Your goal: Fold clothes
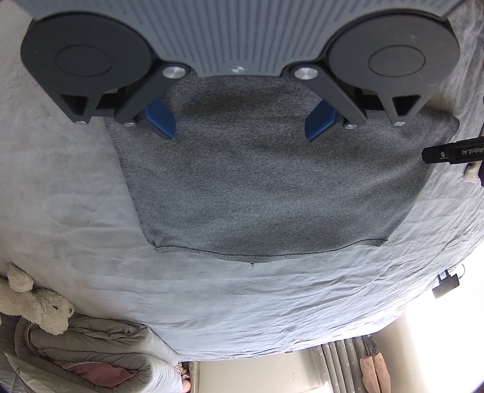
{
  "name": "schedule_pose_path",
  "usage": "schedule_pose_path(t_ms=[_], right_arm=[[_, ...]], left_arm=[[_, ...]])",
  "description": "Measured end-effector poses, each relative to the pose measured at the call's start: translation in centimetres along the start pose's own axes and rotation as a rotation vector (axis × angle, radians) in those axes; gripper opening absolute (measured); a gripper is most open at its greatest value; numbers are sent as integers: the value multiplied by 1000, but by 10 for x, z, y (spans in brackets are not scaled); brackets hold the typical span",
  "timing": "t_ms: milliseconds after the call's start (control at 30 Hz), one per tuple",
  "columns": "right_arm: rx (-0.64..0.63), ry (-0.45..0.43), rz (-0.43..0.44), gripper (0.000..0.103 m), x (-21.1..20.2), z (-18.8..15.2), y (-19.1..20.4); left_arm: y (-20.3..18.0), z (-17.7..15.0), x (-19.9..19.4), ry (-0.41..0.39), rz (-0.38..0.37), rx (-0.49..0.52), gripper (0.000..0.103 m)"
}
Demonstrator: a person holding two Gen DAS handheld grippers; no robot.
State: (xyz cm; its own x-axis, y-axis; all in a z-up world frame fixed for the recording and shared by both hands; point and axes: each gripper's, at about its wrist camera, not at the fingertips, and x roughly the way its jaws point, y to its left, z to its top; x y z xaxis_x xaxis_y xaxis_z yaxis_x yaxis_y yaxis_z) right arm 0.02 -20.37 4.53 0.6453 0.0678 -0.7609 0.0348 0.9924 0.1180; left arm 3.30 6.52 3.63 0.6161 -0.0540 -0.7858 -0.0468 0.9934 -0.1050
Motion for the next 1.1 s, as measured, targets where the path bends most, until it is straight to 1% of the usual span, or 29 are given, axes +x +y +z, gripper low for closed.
schedule_pose_path(t_ms=[67, 133, 333, 567, 633, 767, 867, 1100], right_arm=[[-25, 37, -7, 97, 10, -3, 2], [-55, 34, -18, 99, 11, -5, 6], [-16, 31, -18, 99, 5, 0, -6], [9, 42, -5, 98, 1, 0, -23], [12, 40, -29, 98, 0, 0, -28], [26, 44, -130, 99, 1, -1, -43], [77, 59, -133, 100, 1, -1, -59], [109, 53, -212, 100, -11, -7, -80]], left_arm=[[0, -3, 6, 25, -5, -6, 96], [0, -3, 6, 26, -5, -14, 97], [9, 1, 5, 44, -41, -62, 97], [8, -3, 6, 31, -39, -23, 97], [9, -3, 6, 32, -41, -26, 97], [9, -4, 5, 30, -39, -20, 97], [10, -3, 5, 33, -41, -24, 97], [14, -1, 4, 46, -51, -48, 97]])
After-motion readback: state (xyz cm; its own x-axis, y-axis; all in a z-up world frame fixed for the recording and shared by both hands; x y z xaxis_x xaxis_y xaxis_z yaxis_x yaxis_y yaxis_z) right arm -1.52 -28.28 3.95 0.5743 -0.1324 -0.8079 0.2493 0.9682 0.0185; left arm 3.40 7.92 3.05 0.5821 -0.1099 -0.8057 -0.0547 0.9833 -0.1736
